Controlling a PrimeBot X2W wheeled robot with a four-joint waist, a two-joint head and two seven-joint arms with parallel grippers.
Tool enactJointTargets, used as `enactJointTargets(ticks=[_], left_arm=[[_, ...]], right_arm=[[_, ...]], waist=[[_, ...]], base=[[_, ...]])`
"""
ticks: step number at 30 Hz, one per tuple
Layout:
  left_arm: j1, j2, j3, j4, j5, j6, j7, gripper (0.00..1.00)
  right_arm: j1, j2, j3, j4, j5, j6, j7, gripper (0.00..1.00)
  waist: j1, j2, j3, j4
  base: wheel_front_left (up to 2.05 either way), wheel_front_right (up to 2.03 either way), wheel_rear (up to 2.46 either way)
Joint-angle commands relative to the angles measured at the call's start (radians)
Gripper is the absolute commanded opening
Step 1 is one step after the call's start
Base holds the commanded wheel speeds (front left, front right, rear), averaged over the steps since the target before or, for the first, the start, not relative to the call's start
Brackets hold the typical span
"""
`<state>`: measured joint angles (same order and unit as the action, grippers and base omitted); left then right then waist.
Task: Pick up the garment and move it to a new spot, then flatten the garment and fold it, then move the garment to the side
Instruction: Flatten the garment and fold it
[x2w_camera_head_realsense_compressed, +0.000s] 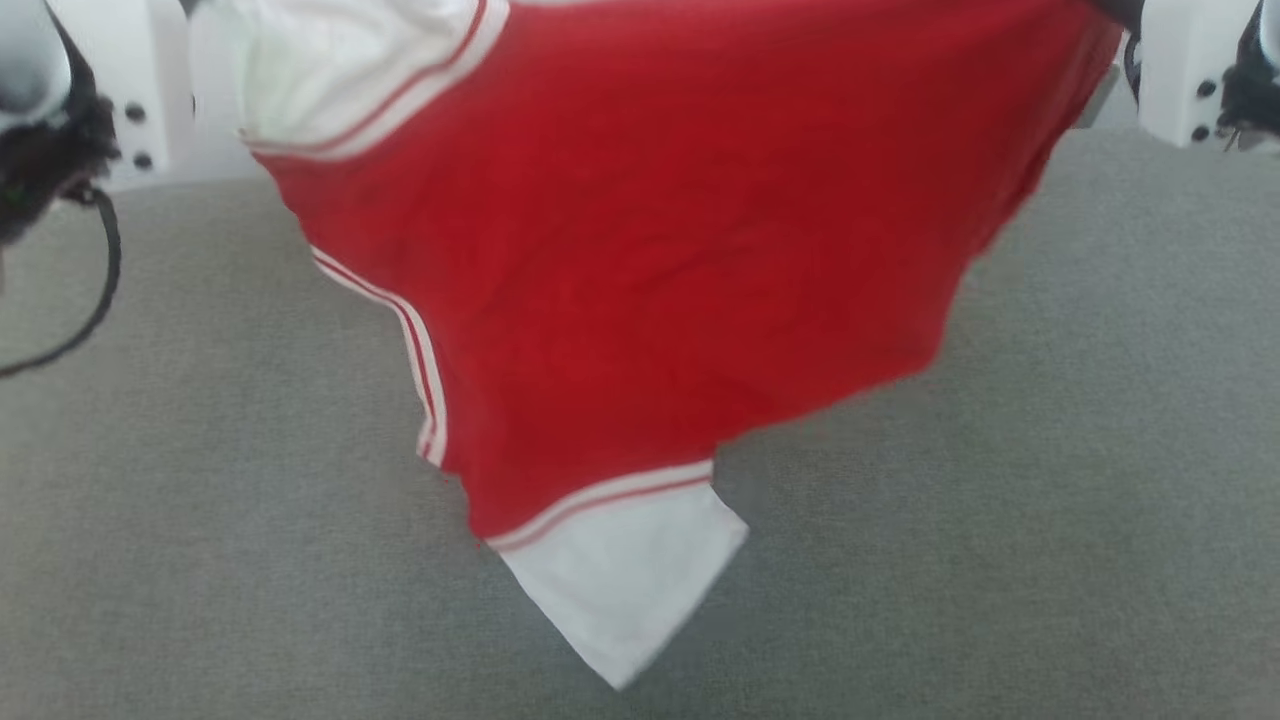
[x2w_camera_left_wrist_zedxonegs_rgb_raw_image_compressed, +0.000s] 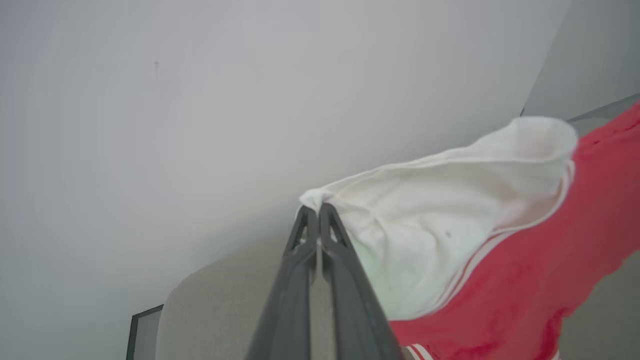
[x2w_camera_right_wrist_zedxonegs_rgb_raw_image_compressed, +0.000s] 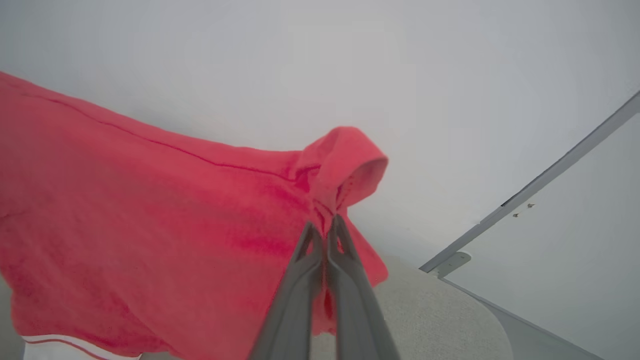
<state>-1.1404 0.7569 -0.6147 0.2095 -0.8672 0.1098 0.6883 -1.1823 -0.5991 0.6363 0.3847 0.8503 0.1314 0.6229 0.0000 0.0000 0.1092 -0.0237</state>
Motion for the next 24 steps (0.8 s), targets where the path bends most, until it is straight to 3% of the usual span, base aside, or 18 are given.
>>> enactJointTargets(ticks=[1,8,14,20,24], left_arm=[[-0.021,-0.008,0.004,0.012,0.014,-0.004,-0.017,0.0],[-0.165,-0.085,0.008,0.167,0.096,-0.069,-0.198,0.0],[-0.336,-0.155,0.008,0.325,0.201,-0.115,-0.44,0.0],[-0.486,-0.203,0.007,0.47,0.312,-0.113,-0.732,0.0],[-0.523,-0.238,-0.001,0.555,0.349,-0.118,-0.873,0.0]], right_arm=[[-0.016,0.009,-0.008,0.008,-0.018,-0.001,-0.018,0.0],[-0.093,0.097,-0.051,0.135,-0.118,-0.001,-0.147,0.0],[-0.212,0.166,-0.075,0.287,-0.264,-0.001,-0.356,0.0],[-0.326,0.236,-0.119,0.467,-0.442,-0.001,-0.614,0.0],[-0.357,0.277,-0.14,0.575,-0.524,-0.001,-0.703,0.0]], waist=[[0.0,0.0,0.008,-0.006],[0.0,0.0,0.096,-0.012],[0.0,0.0,0.187,-0.003],[0.0,0.0,0.248,0.012],[0.0,0.0,0.264,0.029]], base=[[0.0,0.0,0.0],[0.0,0.0,0.0],[0.0,0.0,0.0],[0.0,0.0,0.0],[0.0,0.0,0.0]])
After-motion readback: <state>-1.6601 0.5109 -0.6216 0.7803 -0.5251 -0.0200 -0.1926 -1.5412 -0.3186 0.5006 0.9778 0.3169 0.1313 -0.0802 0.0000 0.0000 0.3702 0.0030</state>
